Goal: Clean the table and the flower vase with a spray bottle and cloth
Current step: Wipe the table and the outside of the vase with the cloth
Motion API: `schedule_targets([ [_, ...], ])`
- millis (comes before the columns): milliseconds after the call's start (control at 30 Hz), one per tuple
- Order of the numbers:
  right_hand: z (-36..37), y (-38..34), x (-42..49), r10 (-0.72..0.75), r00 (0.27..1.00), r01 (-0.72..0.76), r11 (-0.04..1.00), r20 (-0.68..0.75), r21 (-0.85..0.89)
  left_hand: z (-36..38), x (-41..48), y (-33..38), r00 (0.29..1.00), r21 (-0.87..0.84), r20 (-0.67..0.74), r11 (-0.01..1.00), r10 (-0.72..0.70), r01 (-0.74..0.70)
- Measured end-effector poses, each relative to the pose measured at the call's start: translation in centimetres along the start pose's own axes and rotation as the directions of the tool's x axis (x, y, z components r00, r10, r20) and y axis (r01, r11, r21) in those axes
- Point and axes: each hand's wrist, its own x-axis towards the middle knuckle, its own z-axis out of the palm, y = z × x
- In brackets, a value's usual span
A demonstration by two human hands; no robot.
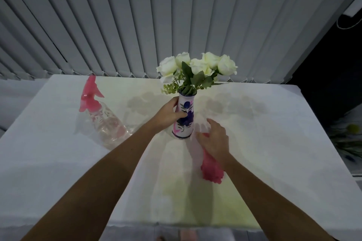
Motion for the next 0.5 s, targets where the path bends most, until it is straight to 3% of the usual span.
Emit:
schedule_targets([
  [67,0.6,1.6,-1.4,-0.036,0.996,0.023,0.989,-0.086,-0.147,0.2,0.2,-0.9,1.000,0.050,0.013,0.999,-0.004,0.004],
  [200,1.9,3.0,-3.0,-0.031,0.996,0.003,0.944,-0.080,-0.329,0.7,0.5,-2.6,0.999,0.073,-0.040,0.997,0.001,0.002],
  [433,3.3,3.2,-4.2,0.038,0.985,-0.115,0.874,-0.170,-0.473,2.1,0.0,-4.2,0.984,0.086,-0.180,0.996,-0.002,0.018],
  [500,3.4,3.8,-4.1,-0.010,0.986,-0.076,0.866,-0.169,-0.494,2.3,0.1,-4.5,0.978,0.125,-0.205,0.992,0.046,-0.020],
])
